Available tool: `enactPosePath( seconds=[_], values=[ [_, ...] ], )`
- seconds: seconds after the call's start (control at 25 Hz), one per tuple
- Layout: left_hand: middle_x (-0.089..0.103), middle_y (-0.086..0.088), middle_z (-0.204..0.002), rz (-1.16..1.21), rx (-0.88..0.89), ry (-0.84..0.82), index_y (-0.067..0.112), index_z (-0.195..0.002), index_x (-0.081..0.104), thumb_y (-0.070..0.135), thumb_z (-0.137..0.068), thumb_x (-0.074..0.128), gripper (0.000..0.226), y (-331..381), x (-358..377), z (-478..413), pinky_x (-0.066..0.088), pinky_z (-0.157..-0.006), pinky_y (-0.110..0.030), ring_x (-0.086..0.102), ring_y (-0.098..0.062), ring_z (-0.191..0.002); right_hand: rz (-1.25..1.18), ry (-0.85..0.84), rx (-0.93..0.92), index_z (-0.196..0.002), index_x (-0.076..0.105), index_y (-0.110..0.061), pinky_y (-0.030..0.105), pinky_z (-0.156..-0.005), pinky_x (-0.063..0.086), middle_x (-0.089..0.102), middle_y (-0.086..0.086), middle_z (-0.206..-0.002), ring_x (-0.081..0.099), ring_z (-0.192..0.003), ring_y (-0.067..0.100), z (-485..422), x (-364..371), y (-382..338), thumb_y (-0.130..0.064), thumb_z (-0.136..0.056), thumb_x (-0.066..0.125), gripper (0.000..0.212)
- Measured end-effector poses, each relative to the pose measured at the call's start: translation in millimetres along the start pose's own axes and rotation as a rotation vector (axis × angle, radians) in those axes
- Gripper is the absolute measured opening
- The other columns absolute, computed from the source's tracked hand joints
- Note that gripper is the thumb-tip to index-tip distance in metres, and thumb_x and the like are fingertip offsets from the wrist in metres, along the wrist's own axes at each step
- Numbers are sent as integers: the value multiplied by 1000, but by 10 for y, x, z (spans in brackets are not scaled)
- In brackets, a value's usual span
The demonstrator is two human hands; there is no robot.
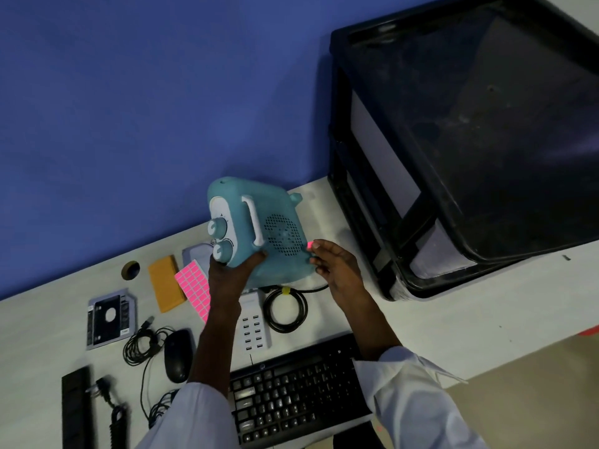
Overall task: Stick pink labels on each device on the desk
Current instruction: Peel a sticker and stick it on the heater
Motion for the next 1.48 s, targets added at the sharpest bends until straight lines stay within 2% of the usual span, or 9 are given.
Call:
enactPosePath(
  seconds=[0.12, 0.2, 0.36, 0.48, 0.52, 0.64, 1.16, 1.36, 1.48],
  values=[
    [73, -7, -113, 108, -137, -90, 18, -124, 62, 22, -72, 85, 57, -226, -110, -74, 61, -70, -35, 70, -28, -102, 76, 15, -67, -84, 75, -21, 23, -66, 42, 74, 1, -88, 59, -74, 11, -41, -21, -271, -11, -86, 69, 12],
    [71, -7, -117, 212, -200, -199, 18, -127, 58, 26, -77, 75, 53, -373, -166, -109, 59, -80, -42, 65, -32, -112, 131, 48, -78, -91, 73, -17, 22, -69, 43, 73, 2, -96, 61, -82, 11, -65, -47, -399, -7, -87, 66, 14],
    [61, -12, -129, 535, -273, -374, 9, -146, 40, 25, -89, 46, 59, -560, -240, -67, 60, -80, -42, 60, -31, -117, 155, 12, -56, -110, 73, -7, 29, -88, 51, 73, 7, -116, 66, -103, 13, -82, 46, -480, -8, -84, 70, 26],
    [53, -19, -132, 741, -355, -478, 9, -144, 39, 29, -90, 46, 58, -679, -197, -29, 61, -70, -43, 61, -35, -110, 166, -92, -38, -112, 73, -11, 36, -104, 48, 73, 1, -117, 65, -115, 15, -23, 265, -520, -13, -84, 71, 28],
    [50, -22, -136, 799, -360, -509, 8, -145, 36, 28, -94, 45, 56, -714, -183, -7, 59, -76, -48, 58, -39, -115, 188, -138, -41, -112, 74, -12, 35, -105, 48, 73, 0, -117, 65, -115, 15, 14, 355, -549, -14, -83, 71, 29],
    [45, -21, -146, 837, -402, -538, 10, -149, 30, 32, -97, 42, 57, -838, -138, 70, 43, -104, -60, 45, -41, -133, 277, -227, -101, -101, 77, -16, 34, -99, 49, 75, 2, -112, 69, -106, 16, 147, 573, -706, -15, -83, 71, 19],
    [35, -27, -152, 965, -393, -716, 3, -150, 28, 36, -100, 22, 61, -736, 62, 264, 28, -113, -58, 35, -43, -140, 443, -110, -230, -83, 76, -5, 19, -72, 54, 75, 4, -82, 68, -74, 7, 338, 675, -948, -8, -71, 84, 14],
    [40, -24, -150, 928, -444, -699, 5, -149, 33, 37, -99, 26, 60, -815, 61, 241, 32, -110, -60, 39, -43, -137, 357, -40, -288, -96, 74, -12, 20, -72, 56, 74, 0, -105, 71, -89, 3, 325, 623, -940, -10, -65, 89, 34],
    [45, -22, -146, 855, -416, -592, 7, -147, 37, 36, -98, 38, 57, -812, -5, 170, 38, -107, -59, 44, -42, -134, 283, 9, -292, -106, 69, -11, 25, -77, 58, 71, 4, -114, 71, -84, -2, 295, 540, -850, -13, -69, 88, 42]
  ],
)
Point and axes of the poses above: each hand's wrist, its own z-axis away from the middle knuckle, its own x-axis out of the palm, y = z × x, the point moved 9 cm from there along -z, towards the middle knuckle
